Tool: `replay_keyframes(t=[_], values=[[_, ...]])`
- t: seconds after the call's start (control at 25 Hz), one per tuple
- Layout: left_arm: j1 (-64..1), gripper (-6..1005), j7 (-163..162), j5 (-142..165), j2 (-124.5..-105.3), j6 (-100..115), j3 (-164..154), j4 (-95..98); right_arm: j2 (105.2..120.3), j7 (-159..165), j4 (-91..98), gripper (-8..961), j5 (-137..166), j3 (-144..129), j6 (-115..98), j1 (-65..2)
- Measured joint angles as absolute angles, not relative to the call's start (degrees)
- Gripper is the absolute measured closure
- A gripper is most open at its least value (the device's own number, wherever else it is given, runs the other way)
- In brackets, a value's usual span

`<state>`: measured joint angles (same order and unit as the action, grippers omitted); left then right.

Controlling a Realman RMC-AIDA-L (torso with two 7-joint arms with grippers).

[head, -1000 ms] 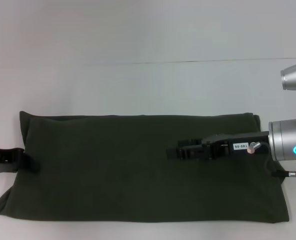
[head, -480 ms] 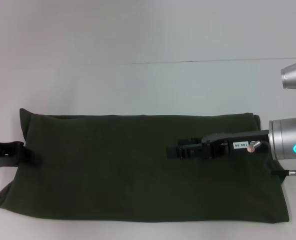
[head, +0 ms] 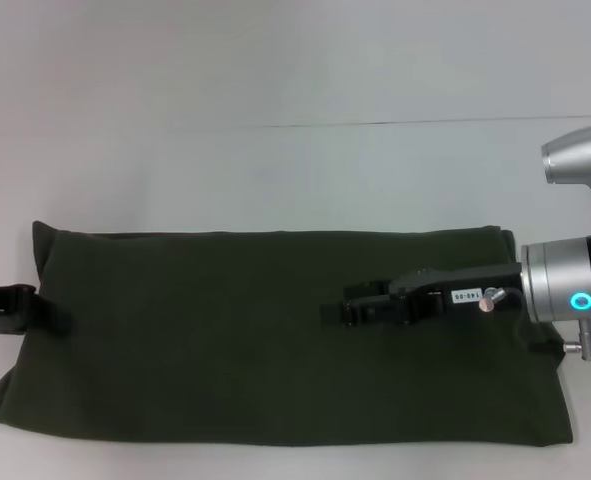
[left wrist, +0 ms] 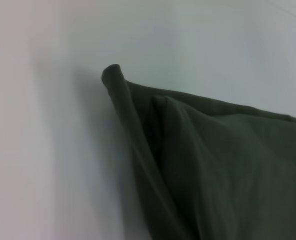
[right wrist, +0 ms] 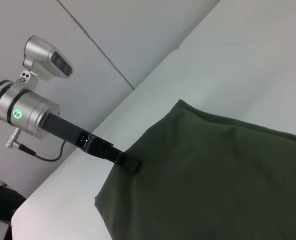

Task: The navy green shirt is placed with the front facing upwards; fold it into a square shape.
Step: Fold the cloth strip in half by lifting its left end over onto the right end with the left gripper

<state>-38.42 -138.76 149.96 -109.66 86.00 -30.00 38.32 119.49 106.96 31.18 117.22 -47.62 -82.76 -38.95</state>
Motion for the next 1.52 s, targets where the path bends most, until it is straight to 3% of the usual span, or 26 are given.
replay_keyframes(t=[0.8,1.24,1.52], values=[[-37.4,883,-139.5,151.6,-107.48,87.7,-28.7,43.3,120.03,101.8,28.2,188,117.0,-48.1,-81.1,-41.4],[-38.1,884,-138.3,147.2,-107.19,92.3,-28.6,44.0,120.8,72.1,14.1,188,105.0,-48.1,-75.4,-44.8],[-38.1,884,-137.1,141.1,-107.26,95.9,-28.5,44.3,121.27,57.5,4.0,261,103.6,-47.7,-67.0,-49.2]])
